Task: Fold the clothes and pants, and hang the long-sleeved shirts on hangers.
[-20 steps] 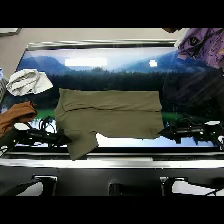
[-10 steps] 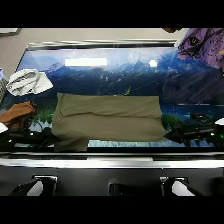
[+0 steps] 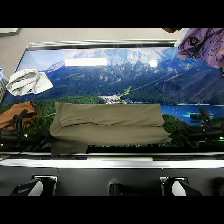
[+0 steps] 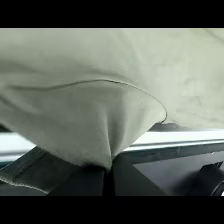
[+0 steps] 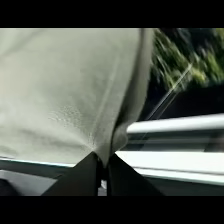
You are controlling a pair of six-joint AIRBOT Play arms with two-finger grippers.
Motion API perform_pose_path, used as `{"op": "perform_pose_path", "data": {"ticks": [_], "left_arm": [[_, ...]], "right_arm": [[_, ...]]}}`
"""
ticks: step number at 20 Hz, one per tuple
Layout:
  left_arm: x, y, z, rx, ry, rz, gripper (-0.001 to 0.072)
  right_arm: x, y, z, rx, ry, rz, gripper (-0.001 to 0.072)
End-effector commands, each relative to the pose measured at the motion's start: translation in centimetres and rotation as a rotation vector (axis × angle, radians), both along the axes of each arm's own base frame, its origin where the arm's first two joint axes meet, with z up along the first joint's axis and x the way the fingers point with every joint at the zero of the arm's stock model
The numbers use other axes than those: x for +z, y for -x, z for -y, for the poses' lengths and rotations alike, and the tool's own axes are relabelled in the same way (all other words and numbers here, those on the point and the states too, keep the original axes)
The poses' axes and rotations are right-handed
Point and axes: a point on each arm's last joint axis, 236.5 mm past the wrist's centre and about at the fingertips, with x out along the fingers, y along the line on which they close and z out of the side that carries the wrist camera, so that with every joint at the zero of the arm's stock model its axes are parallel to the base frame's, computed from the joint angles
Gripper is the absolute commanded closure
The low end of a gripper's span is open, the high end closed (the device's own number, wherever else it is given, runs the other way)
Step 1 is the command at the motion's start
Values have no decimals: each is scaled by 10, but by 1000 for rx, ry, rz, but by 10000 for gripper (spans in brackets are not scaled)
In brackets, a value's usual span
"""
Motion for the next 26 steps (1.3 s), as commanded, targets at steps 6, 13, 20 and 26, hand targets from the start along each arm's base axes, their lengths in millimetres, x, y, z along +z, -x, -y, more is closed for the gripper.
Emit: {"op": "perform_pose_path", "data": {"ticks": [6,13,20,26], "left_arm": [[-12,-101,-22,-57,-6,51,693],[-30,-163,-20,-117,35,61,694],[-57,-205,-14,-149,41,40,693],[-82,-218,-7,-135,43,10,635]], "right_arm": [[-18,-98,-15,171,217,127,684],[-28,-159,-6,213,260,138,684],[-53,-188,0,177,273,172,683],[-72,-207,-11,106,204,181,632]]}}
